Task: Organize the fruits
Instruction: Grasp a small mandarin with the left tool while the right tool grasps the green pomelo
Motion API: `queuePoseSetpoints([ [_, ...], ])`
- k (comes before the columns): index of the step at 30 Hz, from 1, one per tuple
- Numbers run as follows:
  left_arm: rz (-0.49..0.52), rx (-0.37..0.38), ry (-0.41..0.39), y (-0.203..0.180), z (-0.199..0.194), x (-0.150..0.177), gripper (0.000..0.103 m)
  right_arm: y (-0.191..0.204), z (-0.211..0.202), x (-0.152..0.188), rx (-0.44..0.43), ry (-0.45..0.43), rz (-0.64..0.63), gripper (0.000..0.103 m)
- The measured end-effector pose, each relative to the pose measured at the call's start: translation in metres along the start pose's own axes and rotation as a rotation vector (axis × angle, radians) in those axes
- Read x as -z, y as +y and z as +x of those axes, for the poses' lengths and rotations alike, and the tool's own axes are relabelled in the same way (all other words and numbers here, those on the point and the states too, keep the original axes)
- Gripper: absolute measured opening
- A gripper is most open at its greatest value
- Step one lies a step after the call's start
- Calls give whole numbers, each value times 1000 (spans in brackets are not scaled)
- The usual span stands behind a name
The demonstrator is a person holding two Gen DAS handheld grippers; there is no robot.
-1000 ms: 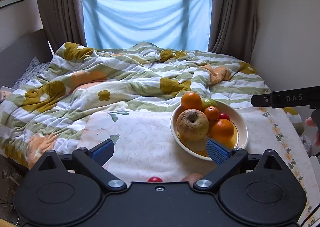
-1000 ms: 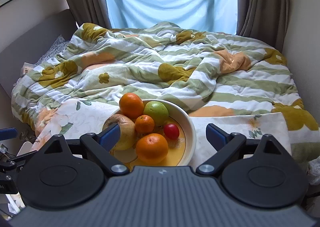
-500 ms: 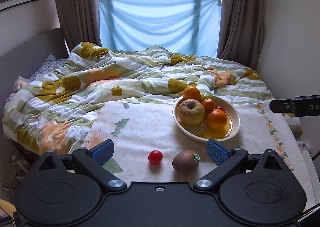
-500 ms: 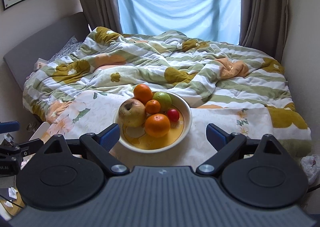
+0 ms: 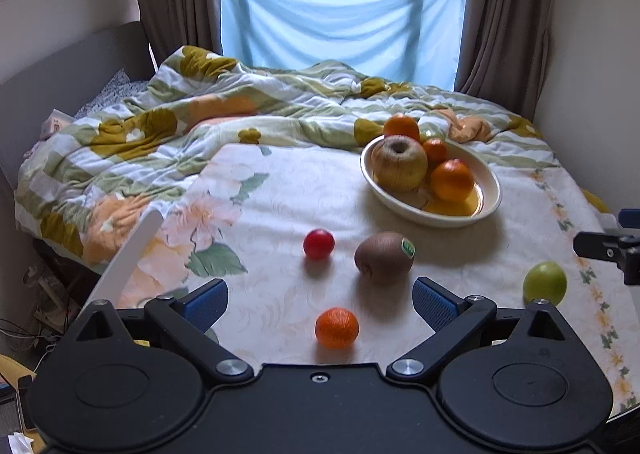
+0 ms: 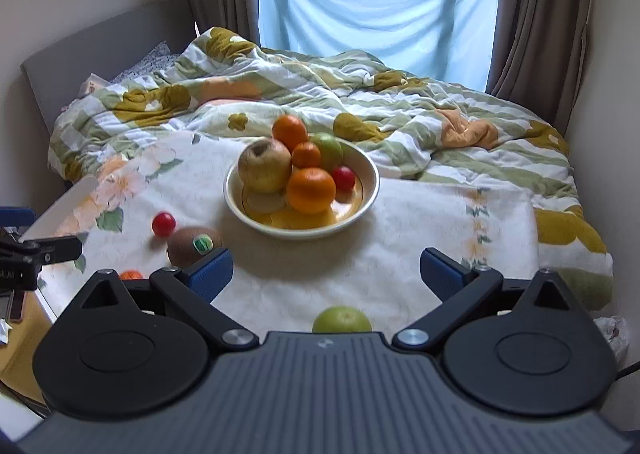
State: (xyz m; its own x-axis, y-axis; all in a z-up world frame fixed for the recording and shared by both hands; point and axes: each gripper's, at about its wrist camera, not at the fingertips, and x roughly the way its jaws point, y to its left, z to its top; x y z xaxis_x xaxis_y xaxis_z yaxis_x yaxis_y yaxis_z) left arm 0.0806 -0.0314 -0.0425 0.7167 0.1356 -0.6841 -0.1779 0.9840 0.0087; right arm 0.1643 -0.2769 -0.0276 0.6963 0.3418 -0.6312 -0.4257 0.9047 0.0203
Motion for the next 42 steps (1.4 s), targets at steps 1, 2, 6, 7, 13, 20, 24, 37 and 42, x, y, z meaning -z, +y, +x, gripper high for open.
queuePoseSetpoints([
  [1, 0, 2, 7, 0, 5, 4, 100, 0, 3, 6, -1, 10, -5, 103],
  [2, 0, 5, 13, -1, 9, 6, 100, 0, 7, 13, 3, 21, -9, 103],
  [6, 7, 16, 37, -3, 29, 18, 100, -3, 22, 35, 5, 61, -14, 103],
  [7, 12, 19, 45, -3, 34, 20, 99, -4, 26, 39, 4, 68, -11, 103],
  [13, 33, 25, 75, -8, 60, 37, 83, -9, 47, 59, 20, 88, -4, 103],
  [20, 64, 8, 75, -12, 70, 41, 56, -10, 62, 68, 16, 113, 13, 103],
  [24, 79, 31, 82, -14, 73, 41, 40, -11, 66, 68, 20, 117, 22, 103],
  [37, 89, 37, 101, -17, 64, 47, 40, -13, 82, 56, 8, 138, 15, 83],
  [42, 65, 38, 108, -17, 60, 46, 39, -13, 87, 56, 4, 144, 14, 82],
])
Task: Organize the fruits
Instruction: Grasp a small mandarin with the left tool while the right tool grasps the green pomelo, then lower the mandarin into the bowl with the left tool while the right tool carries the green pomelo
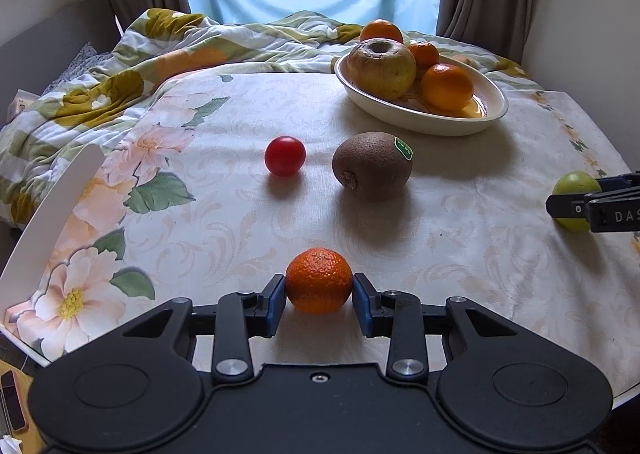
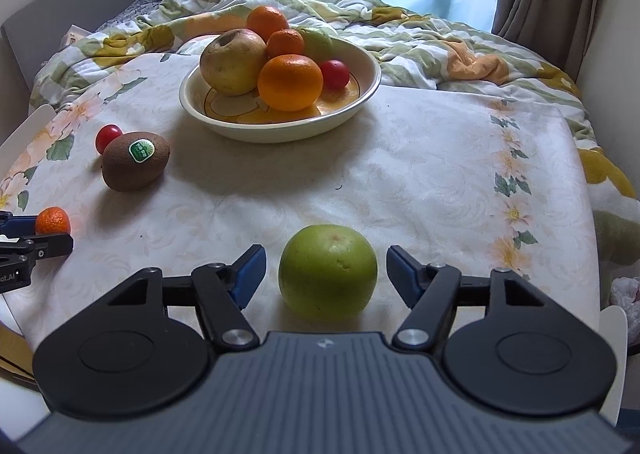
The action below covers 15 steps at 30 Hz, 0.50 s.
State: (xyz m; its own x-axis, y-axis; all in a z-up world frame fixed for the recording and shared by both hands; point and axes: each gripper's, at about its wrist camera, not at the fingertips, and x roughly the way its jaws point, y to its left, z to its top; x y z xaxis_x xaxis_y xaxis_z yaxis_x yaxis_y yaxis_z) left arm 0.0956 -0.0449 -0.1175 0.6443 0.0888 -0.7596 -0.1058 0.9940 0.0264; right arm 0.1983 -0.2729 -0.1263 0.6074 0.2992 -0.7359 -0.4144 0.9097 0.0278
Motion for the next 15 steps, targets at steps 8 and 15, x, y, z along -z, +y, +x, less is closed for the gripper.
queuePoseSetpoints([
  [8, -25, 8, -9, -2, -13, -2, 39, 0, 3, -1, -7, 19, -30, 68],
  [15, -54, 14, -38, -8, -36, -13, 39, -2, -14, -5, -30, 2, -29, 68],
])
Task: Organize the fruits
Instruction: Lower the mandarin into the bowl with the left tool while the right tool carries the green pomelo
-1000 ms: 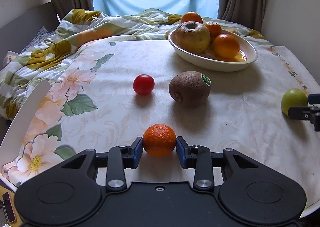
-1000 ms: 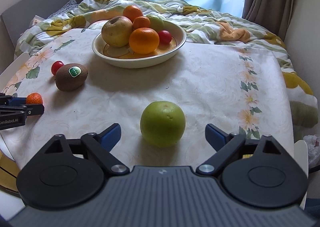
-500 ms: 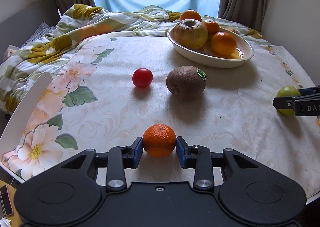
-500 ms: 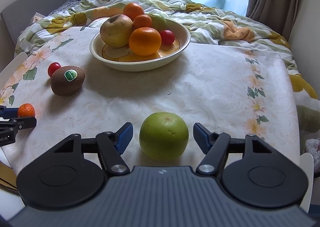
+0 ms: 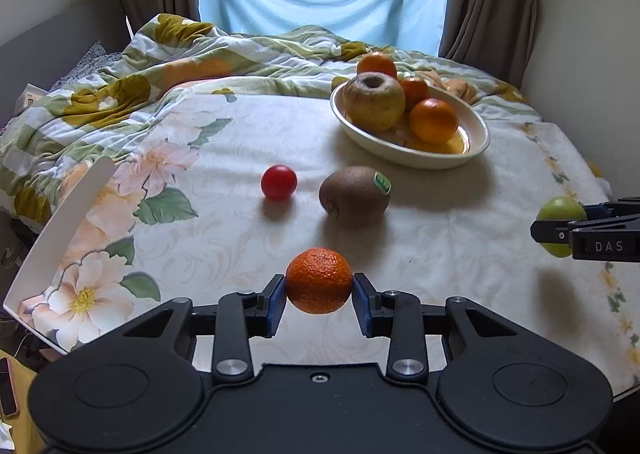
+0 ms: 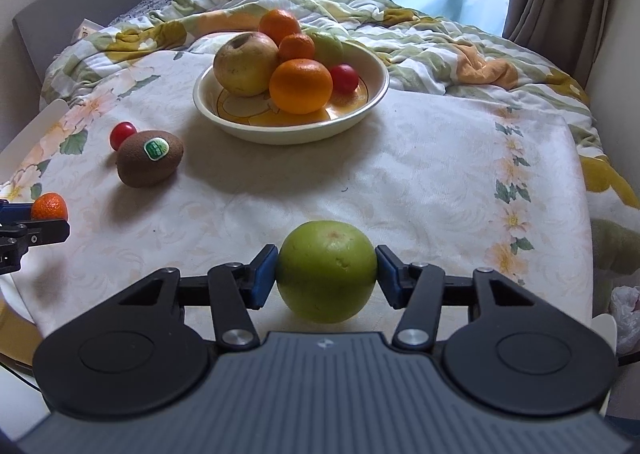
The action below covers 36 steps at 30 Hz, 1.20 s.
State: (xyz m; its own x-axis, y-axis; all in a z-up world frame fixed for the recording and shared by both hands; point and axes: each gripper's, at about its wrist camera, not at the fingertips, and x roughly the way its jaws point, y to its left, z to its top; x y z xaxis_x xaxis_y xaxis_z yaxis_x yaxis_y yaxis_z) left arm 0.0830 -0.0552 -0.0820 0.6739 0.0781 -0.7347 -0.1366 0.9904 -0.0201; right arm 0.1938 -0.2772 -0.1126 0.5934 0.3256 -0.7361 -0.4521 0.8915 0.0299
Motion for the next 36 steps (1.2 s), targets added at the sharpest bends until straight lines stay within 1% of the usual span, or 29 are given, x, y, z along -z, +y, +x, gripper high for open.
queuePoseSetpoints([
  [4, -1, 1, -19, -7, -15, -11, 39, -1, -16, -6, -11, -16, -3, 68],
  [12, 25, 9, -89, -26, -40, -42, 39, -13, -53, -32, -25, -62, -4, 68],
  [20, 52, 40, -137, -38, -40, -80, 39, -23, -68, -63, -19, -105, -7, 68],
  [24, 66, 61, -148, -41, -28, -102, 39, -29, -68, -80, -15, -115, 12, 68],
  [26, 73, 79, -145, -43, -19, -112, 39, -32, -66, -87, 3, -125, 15, 68],
  [28, 87, 92, -135, -47, -7, -121, 39, -35, -62, -96, 30, -129, 24, 68],
  [31, 102, 108, -119, -52, 12, -132, 39, -43, -55, -107, 36, -132, 52, 68],
  [36, 129, 139, -77, -59, 50, -147, 39, -49, -36, -121, 65, -114, 58, 68],
])
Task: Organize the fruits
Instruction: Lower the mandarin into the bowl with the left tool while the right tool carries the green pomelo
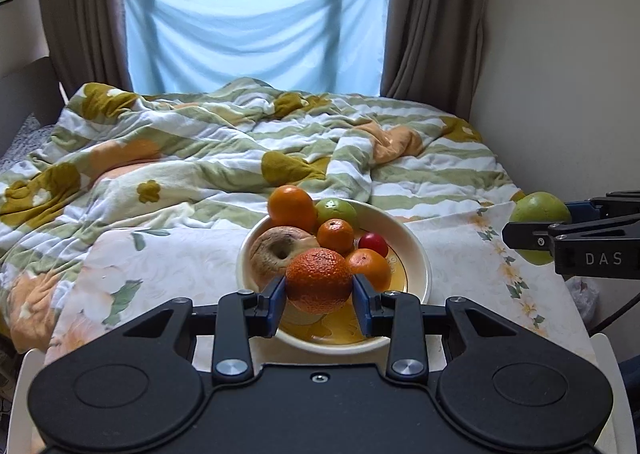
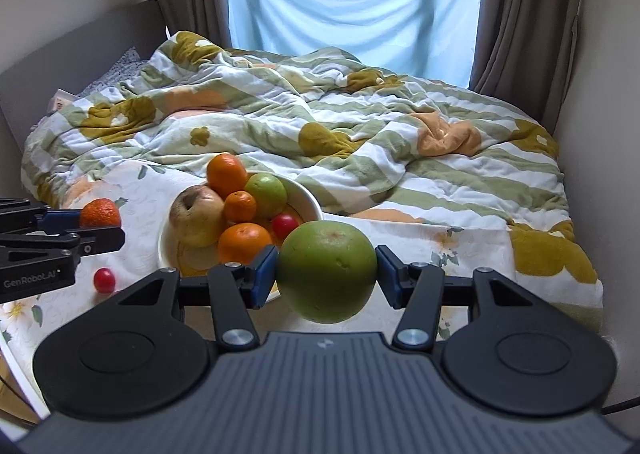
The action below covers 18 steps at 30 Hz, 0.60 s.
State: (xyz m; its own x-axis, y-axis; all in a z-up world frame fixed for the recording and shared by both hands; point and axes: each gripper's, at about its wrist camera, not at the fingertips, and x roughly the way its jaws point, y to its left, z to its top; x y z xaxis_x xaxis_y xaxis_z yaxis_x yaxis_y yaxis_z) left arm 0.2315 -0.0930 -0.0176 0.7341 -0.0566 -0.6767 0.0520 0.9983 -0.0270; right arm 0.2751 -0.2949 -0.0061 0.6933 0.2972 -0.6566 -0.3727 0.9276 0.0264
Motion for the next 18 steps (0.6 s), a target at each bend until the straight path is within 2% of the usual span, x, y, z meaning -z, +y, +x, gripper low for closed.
queuePoseSetpoints([
  [10, 41, 45, 118, -4, 64, -2, 39, -9, 48, -6, 15, 57, 44, 68],
  [18, 51, 42, 182, -2, 89, 3, 39, -8, 75, -10, 0, 88, 58, 68],
])
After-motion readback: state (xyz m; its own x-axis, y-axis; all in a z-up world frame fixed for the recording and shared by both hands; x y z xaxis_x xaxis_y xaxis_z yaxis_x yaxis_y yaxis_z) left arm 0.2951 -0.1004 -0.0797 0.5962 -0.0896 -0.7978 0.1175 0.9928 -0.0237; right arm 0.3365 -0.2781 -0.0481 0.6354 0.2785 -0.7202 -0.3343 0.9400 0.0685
